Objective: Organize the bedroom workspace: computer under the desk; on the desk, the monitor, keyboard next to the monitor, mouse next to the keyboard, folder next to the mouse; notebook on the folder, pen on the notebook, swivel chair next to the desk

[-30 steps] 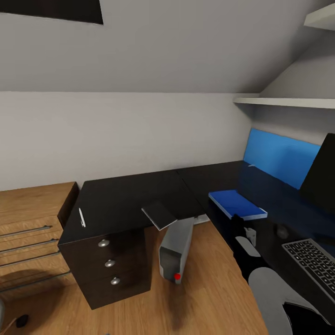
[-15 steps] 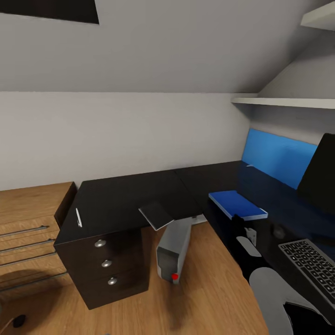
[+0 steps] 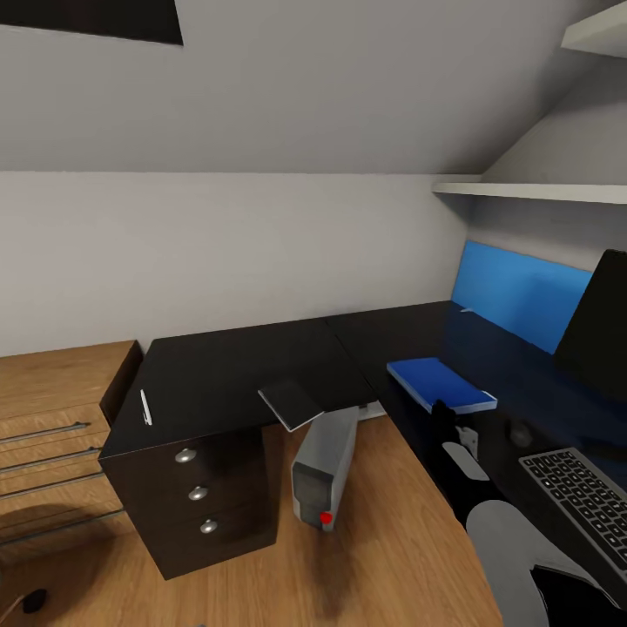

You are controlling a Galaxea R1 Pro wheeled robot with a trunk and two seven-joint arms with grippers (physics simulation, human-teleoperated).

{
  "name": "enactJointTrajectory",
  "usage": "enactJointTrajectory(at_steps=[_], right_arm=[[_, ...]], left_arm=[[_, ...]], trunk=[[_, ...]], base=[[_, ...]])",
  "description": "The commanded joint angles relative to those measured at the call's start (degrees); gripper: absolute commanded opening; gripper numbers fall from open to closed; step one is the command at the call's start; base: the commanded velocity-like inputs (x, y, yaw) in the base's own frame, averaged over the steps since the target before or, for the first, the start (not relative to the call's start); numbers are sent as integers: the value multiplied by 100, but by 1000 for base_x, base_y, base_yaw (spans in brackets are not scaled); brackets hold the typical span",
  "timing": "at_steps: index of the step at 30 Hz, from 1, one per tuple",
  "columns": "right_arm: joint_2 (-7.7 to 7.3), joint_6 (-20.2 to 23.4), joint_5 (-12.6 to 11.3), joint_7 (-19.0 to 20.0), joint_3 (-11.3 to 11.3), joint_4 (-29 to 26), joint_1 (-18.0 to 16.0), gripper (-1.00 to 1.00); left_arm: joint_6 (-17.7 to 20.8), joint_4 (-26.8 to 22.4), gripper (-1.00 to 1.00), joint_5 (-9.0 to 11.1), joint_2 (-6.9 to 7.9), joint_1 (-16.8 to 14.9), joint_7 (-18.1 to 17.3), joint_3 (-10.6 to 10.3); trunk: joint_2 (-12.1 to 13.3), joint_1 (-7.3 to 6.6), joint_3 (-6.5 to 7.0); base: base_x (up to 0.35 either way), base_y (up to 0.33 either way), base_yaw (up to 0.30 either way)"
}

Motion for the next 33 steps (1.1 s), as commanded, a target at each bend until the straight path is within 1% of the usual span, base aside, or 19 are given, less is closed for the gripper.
enactJointTrajectory(at_steps=[1,23,28,33], right_arm=[[0,-3,-61,29,-5,4,-4,100],[1,3,-61,41,-5,5,-4,100],[0,3,-54,36,-5,-1,-4,100],[-1,3,-52,38,-5,-3,-4,100]], left_arm=[[-37,2,100,61,6,-4,37,-38],[-37,15,100,61,8,-4,37,-38],[-37,34,100,61,9,-4,37,-22],[-37,36,100,61,10,-4,37,-20]], trunk=[[-3,0,-5],[-3,0,-5],[-3,0,-5],[-3,0,-5]], base=[[0,0,0],[-1,0,0],[-227,0,0],[-65,0,0]])
